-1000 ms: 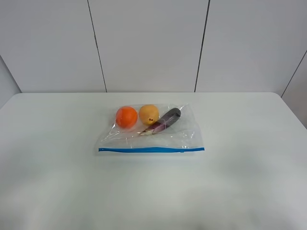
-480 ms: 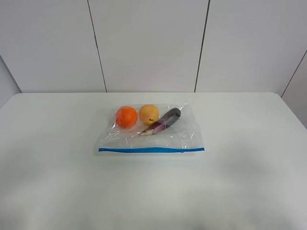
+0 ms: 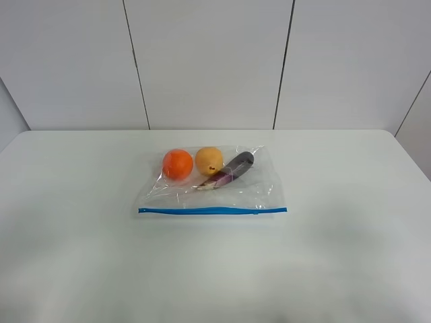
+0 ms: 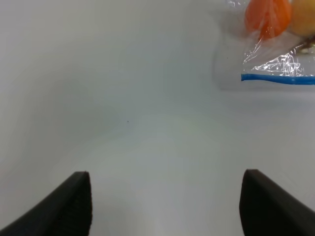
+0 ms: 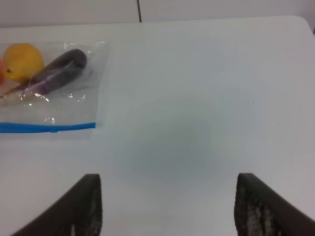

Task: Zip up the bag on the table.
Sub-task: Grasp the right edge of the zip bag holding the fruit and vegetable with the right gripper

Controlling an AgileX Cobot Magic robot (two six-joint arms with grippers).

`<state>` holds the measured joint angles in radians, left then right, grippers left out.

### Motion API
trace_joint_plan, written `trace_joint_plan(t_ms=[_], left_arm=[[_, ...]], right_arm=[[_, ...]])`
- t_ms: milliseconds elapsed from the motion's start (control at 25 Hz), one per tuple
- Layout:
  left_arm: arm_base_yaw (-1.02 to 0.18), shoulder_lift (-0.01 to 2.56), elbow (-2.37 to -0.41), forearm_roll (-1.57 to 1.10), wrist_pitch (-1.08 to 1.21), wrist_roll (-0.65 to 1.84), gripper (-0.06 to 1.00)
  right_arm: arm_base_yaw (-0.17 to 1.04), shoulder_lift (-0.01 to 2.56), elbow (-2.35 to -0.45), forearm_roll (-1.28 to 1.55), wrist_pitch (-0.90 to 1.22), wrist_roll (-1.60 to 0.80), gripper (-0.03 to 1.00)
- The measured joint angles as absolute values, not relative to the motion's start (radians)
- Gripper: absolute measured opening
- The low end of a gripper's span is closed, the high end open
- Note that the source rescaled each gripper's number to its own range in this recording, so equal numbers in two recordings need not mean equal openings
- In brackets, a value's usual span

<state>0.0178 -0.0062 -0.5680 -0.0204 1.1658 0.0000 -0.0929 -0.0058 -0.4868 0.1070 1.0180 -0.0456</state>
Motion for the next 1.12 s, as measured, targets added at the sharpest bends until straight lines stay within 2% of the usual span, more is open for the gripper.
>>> trace_joint_plan(t_ms=[360,520,880,1120], left_arm=[[0.018,-0.006,-0.568,-0.02,1.166,0.0,1.0],[0.018,-0.006,-0.568,-0.02,1.166,0.0,1.0],[0.018,-0.006,-0.568,-0.02,1.166,0.0,1.0],[0.018,-0.006,-0.568,-0.02,1.165,0.0,1.0]], right_arm=[[-0.093,-0.006,-0.492,0.107,1.015,-0.043,0.95],[-0.093,0.026,-0.544,0.122,0.943,0.018,0.95],[-0.093,0.582,-0.697,0.139,0.778,0.029,0.95],[-0.093,0.934,-0.71,0.308,0.725,0.023,0.95]])
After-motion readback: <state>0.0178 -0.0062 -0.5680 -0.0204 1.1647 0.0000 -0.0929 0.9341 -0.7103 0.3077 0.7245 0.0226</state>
